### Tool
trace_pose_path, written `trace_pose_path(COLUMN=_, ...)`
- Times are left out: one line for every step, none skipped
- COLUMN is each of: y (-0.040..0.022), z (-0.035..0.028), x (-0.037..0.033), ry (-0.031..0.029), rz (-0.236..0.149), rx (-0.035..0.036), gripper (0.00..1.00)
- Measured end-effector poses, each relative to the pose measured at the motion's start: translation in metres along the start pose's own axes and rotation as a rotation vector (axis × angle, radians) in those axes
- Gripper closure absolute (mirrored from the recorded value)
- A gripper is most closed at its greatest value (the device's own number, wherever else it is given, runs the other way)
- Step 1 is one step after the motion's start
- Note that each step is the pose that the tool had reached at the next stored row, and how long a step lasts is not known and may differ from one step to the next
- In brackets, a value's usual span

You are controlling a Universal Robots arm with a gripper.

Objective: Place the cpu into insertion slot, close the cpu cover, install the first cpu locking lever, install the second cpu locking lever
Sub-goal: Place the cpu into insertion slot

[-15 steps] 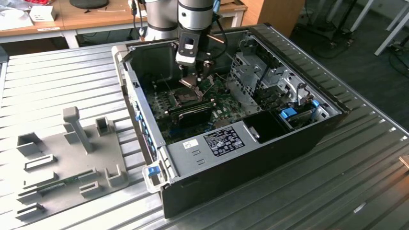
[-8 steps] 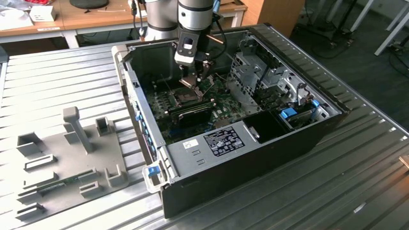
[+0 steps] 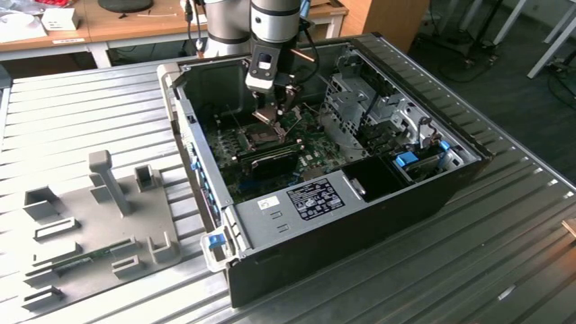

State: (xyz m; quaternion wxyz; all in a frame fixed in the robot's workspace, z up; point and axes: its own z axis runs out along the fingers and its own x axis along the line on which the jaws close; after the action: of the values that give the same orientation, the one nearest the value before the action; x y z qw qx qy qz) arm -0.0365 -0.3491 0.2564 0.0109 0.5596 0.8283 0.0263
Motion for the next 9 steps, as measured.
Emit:
trace_pose_path(y=0.0, z=0.0001, x=0.0, ry=-0.0006, rz=0.011, rx=-0.0002, gripper=0.46)
trace_pose_path(y=0.0, z=0.0002, x=0.0, ry=-0.0014, rz=0.025, rx=-0.0003, gripper=0.46)
trace_pose_path(y=0.0, z=0.0002, x=0.0, ry=-0.0023, rz=0.042, rx=-0.0004, gripper=0.46)
trace_pose_path(y=0.0, z=0.0003, x=0.0, ry=-0.0033, rz=0.058, rx=-0.0006, gripper=0.46)
trace_pose_path(y=0.0, z=0.0004, x=0.0, ry=-0.0042, rz=0.074, rx=-0.0007, gripper=0.46)
trace_pose_path(y=0.0, z=0.0005, x=0.0, ry=-0.0051, rz=0.09, rx=-0.0009, gripper=0.46)
trace_pose_path(y=0.0, z=0.0006, x=0.0, ry=-0.006, rz=0.106, rx=-0.0011, gripper=0.46)
trace_pose_path(y=0.0, z=0.0007, x=0.0, ry=-0.0068, rz=0.122, rx=-0.0014, gripper=0.46)
trace_pose_path(y=-0.0001, z=0.0007, x=0.0, ry=-0.0077, rz=0.138, rx=-0.0016, gripper=0.46)
